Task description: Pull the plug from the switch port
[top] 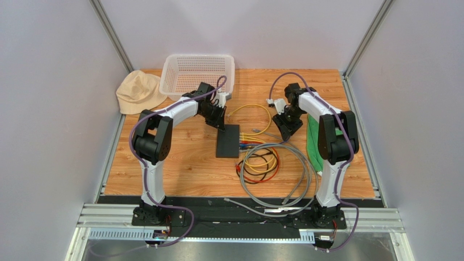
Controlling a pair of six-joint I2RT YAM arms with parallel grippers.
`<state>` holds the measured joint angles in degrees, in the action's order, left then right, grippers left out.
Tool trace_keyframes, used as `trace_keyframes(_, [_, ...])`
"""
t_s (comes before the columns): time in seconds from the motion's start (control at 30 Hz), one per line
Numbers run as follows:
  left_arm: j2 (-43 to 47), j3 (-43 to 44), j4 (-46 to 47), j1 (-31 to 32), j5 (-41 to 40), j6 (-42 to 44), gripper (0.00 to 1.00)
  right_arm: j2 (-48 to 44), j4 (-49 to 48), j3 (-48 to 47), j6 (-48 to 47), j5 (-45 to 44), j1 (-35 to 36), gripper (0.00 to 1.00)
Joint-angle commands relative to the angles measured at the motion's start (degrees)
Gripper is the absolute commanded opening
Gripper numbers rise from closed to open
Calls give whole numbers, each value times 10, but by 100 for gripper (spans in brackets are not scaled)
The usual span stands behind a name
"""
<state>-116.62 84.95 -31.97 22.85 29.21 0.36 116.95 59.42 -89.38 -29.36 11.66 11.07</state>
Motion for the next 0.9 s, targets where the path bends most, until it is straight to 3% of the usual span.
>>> trace_keyframes(0.0, [24, -15, -6, 3, 0, 12, 0, -82, -40, 62, -2, -49, 1, 52])
trace_keyframes(0.13, [38, -8, -19, 3, 4, 17, 0, -108, -48, 44, -2, -56, -3, 52])
trace_keyframes(0.23, [64, -4, -22, 2, 22, 23, 2, -111, -39, -38, 18, 65, 0, 52])
trace_keyframes(0.37, [96, 1, -26, 3, 35, 12, 19, -18, -26, -159, 86, 212, 20, 51])
trace_keyframes(0.57, [101, 29, -75, 2, 41, 3, 30, 125, -1, -286, 107, 327, 76, 50])
trace_keyframes(0.63, [92, 42, -87, 1, 55, 0, 29, 158, 3, -298, 106, 354, 85, 48])
trace_keyframes(0.77, [61, 42, -93, 0, 84, 3, 10, 191, 0, -304, 109, 383, 104, 46])
trace_keyframes(0.87, [43, 34, -82, -2, 92, -1, 1, 209, -5, -301, 113, 391, 110, 47])
